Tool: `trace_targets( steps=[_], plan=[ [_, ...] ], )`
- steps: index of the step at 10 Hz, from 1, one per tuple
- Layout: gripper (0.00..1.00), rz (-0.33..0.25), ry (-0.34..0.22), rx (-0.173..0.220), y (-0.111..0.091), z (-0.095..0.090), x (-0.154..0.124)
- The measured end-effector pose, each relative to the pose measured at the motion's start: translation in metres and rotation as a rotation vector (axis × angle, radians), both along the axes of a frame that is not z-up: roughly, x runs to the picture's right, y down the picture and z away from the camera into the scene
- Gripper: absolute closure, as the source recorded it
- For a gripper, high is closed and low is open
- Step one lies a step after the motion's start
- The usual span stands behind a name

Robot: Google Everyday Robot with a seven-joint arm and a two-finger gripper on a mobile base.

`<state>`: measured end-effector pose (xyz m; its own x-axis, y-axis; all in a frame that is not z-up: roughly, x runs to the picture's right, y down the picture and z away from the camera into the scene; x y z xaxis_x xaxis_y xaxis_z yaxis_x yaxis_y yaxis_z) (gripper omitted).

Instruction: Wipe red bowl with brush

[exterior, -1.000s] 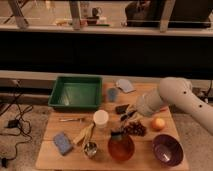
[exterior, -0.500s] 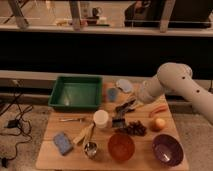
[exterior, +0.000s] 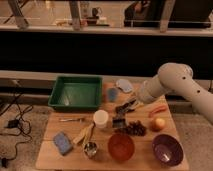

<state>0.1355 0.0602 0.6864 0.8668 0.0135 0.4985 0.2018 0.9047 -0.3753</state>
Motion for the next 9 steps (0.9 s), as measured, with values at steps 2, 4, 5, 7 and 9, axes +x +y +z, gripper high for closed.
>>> trace_targets(
  steps=[2,4,5,7,9],
  plan=[
    [0.90,0.018,0.008,0.031,-0.014,0.002,0.001],
    [0.90,0.036,0.019,0.068,-0.044,0.017,0.000],
    [0.90,0.042,0.029,0.082,-0.061,0.026,0.001],
    [0.90,0.064,0.061,0.097,-0.085,0.047,0.010],
    [0.90,0.097,0.098,0.091,-0.089,0.061,0.029]
  ],
)
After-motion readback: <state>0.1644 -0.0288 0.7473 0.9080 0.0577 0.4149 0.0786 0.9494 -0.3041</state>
